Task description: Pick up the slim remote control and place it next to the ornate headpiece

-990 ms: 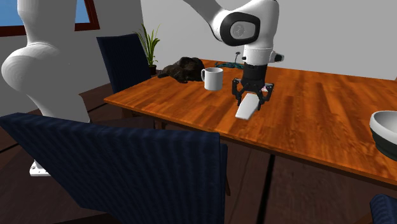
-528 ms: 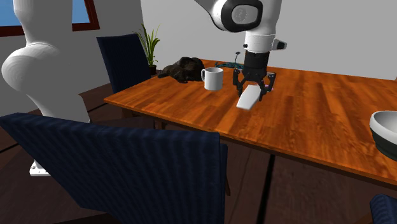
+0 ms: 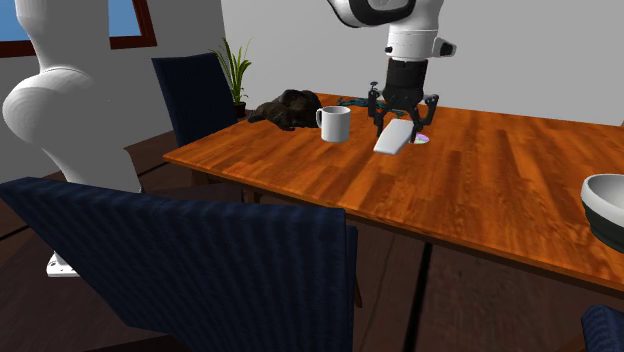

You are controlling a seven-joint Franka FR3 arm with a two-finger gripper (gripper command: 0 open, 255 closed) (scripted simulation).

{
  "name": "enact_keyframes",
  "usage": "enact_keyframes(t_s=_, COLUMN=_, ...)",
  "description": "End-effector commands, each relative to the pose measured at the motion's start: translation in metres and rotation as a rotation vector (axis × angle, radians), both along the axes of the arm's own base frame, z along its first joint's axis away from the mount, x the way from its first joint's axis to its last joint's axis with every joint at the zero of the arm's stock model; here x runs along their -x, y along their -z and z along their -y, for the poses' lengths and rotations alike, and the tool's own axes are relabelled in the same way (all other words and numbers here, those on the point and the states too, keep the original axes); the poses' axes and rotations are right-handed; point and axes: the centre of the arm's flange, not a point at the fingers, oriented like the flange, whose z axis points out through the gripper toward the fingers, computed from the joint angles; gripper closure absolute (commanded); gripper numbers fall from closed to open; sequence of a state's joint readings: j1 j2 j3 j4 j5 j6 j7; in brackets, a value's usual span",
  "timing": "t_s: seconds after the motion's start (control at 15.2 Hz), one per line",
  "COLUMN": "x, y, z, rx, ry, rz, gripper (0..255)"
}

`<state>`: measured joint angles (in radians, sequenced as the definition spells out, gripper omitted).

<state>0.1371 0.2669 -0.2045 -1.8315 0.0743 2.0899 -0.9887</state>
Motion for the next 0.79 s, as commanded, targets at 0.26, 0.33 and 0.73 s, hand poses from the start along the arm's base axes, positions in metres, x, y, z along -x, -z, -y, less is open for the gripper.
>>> enact_keyframes(t_s=0.26, x=0.0, y=-0.033, z=-0.001, rx=0.0, ry=0.0, rz=0.0, gripper=255)
enact_keyframes(t_s=0.33, x=0.0, y=-0.038, z=-0.001, rx=0.0, ry=0.0, rz=0.0, gripper=255)
enact_keyframes(t_s=0.73, x=0.0, y=-0.067, z=-0.001, rx=0.0, ry=0.0, rz=0.0, gripper=255)
